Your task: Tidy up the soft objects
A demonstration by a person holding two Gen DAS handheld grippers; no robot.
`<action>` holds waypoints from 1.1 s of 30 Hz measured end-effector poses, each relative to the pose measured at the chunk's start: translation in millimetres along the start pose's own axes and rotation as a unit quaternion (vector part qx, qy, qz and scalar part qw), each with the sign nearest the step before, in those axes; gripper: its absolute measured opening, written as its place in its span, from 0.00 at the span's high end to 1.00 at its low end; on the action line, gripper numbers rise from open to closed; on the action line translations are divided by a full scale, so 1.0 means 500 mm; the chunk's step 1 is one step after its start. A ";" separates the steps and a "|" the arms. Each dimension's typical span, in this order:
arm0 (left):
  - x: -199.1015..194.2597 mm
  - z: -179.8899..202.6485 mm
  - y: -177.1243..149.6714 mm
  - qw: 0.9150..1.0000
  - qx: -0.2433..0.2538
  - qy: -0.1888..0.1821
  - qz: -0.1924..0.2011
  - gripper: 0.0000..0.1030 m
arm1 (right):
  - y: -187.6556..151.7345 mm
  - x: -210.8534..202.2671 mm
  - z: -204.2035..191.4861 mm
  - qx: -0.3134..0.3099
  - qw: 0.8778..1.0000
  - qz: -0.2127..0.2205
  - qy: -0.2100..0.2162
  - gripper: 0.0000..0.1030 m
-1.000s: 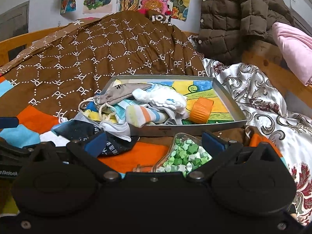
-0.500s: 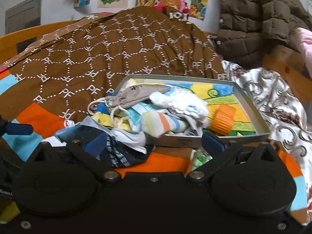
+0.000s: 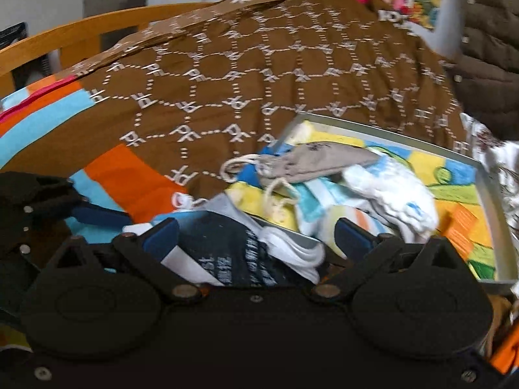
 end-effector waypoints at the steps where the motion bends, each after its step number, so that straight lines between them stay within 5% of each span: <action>1: 0.001 -0.001 -0.001 1.000 0.001 -0.006 -0.006 0.42 | 0.005 0.003 -0.005 -0.003 1.000 -0.004 0.010 0.11; 6: 0.006 -0.009 0.001 0.999 -0.023 -0.024 -0.017 0.57 | 0.018 0.032 -0.032 -0.004 0.998 -0.034 0.056 0.30; 13: 0.001 -0.013 0.004 0.999 -0.042 -0.032 -0.015 0.59 | 0.015 0.067 -0.050 0.009 0.993 -0.064 0.098 0.52; 20: -0.003 -0.026 0.015 0.996 -0.080 -0.037 -0.012 0.61 | 0.002 0.066 -0.018 0.056 0.991 -0.061 0.106 0.89; 26: -0.001 -0.042 0.027 0.988 -0.150 -0.040 -0.014 0.73 | -0.018 0.050 0.006 0.067 0.992 -0.057 0.094 0.98; 33: -0.029 -0.025 0.034 0.984 -0.171 -0.049 -0.022 0.87 | -0.044 -0.012 0.008 0.085 0.992 -0.040 0.090 0.99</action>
Point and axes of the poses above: each gripper's, at about its wrist camera, not at the fingertips, and x roughly the way its jaws point, z to its right, y to its top, the point moved 10 cm from there along x, roughly the way its jaws point, and after that the axes turned 11 degrees about -x, right-handed, at the moved point
